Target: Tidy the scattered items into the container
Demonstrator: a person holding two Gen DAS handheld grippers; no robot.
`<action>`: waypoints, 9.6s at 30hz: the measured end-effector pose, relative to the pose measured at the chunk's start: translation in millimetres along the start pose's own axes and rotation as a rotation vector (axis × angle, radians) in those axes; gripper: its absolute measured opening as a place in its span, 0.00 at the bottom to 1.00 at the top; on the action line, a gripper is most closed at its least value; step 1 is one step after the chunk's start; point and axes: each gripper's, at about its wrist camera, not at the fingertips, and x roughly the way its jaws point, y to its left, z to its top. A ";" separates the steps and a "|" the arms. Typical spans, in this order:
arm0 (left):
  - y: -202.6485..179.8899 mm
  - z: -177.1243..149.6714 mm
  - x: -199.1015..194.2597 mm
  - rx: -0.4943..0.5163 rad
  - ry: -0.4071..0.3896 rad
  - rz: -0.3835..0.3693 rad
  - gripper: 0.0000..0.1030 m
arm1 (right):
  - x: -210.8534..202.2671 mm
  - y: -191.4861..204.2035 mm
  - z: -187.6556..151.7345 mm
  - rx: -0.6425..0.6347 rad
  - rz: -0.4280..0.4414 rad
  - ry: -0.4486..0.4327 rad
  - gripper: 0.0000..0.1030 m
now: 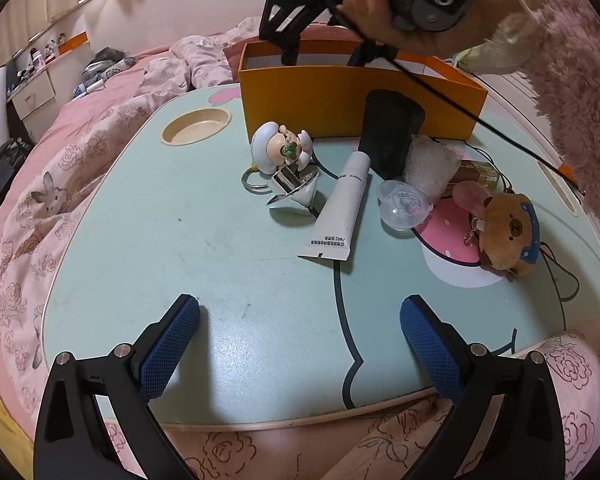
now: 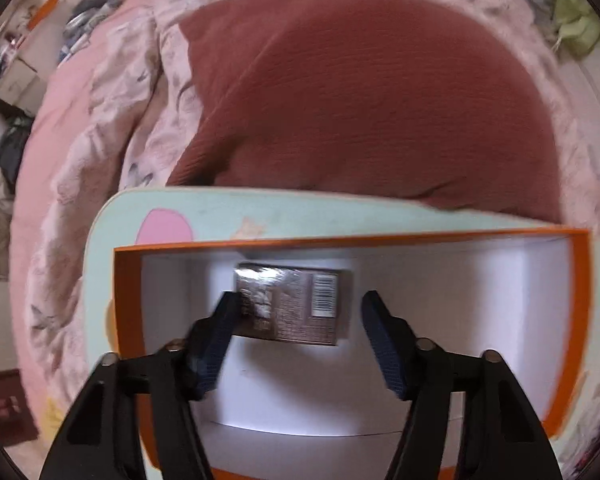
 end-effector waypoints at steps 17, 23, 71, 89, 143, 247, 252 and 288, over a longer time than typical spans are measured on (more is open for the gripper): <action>1.2 0.2 -0.3 -0.001 0.000 -0.003 0.98 | -25.3 4.6 -21.1 -0.115 -0.015 -0.079 0.54; 1.2 0.5 -0.2 -0.001 0.001 -0.003 0.99 | -107.7 -25.4 -84.0 -0.168 0.085 -0.245 0.54; -1.5 0.8 2.9 0.000 0.010 0.009 1.00 | -48.2 -107.4 -320.3 -0.131 -0.113 -0.391 1.00; -0.4 2.3 4.1 0.004 0.005 0.013 1.00 | -41.4 -109.1 -315.8 -0.127 -0.078 -0.397 1.00; -1.9 1.9 3.4 0.004 0.005 0.014 1.00 | -42.1 -109.5 -315.4 -0.126 -0.075 -0.395 1.00; 22.9 29.5 -53.8 -0.107 -0.253 -0.236 0.31 | -55.8 -101.0 -280.6 -0.101 0.296 -0.410 0.39; 24.1 34.4 -60.1 -0.104 -0.269 -0.246 0.31 | -70.8 -104.5 -285.9 -0.109 0.326 -0.446 0.39; 17.3 214.1 49.0 -0.035 -0.108 -0.183 0.31 | -77.8 -112.4 -96.4 -0.085 0.107 -0.537 0.44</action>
